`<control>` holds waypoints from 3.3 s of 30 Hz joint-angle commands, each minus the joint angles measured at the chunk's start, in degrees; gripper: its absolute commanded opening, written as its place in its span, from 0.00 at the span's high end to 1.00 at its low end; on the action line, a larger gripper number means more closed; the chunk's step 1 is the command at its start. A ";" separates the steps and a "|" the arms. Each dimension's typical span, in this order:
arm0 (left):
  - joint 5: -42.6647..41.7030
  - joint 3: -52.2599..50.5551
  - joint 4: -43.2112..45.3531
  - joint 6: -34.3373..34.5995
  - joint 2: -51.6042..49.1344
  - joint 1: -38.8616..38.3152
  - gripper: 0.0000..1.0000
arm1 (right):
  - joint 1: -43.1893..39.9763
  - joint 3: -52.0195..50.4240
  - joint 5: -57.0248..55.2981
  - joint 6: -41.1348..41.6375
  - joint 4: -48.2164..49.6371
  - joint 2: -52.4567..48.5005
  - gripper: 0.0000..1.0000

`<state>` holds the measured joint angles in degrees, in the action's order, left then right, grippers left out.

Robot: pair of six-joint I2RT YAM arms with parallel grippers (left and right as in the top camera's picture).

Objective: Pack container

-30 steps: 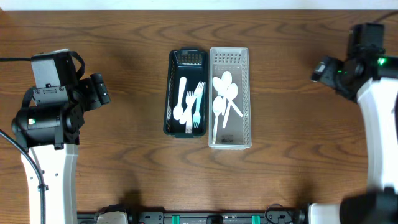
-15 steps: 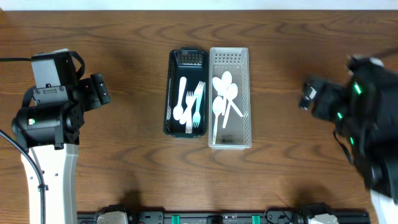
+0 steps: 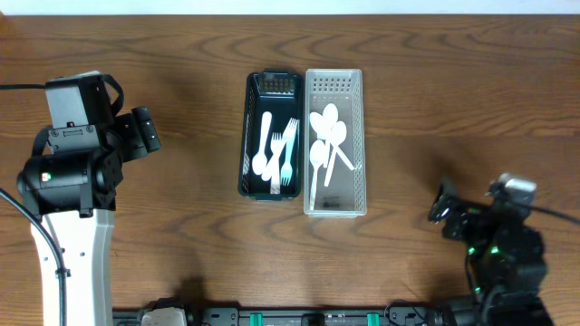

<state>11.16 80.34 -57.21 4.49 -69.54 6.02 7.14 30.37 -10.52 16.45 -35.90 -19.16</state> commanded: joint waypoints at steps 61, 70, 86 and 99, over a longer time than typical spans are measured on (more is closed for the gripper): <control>0.87 -19.56 11.04 1.29 30.38 -7.50 0.02 | -1.86 -21.55 0.46 -0.68 2.25 18.84 0.01; 0.90 -50.69 31.74 8.79 51.43 -7.50 0.02 | -1.86 -21.55 0.46 -0.68 2.25 18.84 0.01; 0.90 -72.76 38.42 10.45 69.35 -7.50 0.02 | -1.86 -21.55 0.46 -0.68 2.25 18.84 0.01; 0.90 -73.75 35.04 10.45 69.18 -7.50 0.02 | -1.86 -21.55 0.46 -0.68 2.25 18.84 0.01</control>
<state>11.40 7.33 -20.34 14.81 -0.58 -1.26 5.78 9.56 -9.87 16.03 -33.58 -0.82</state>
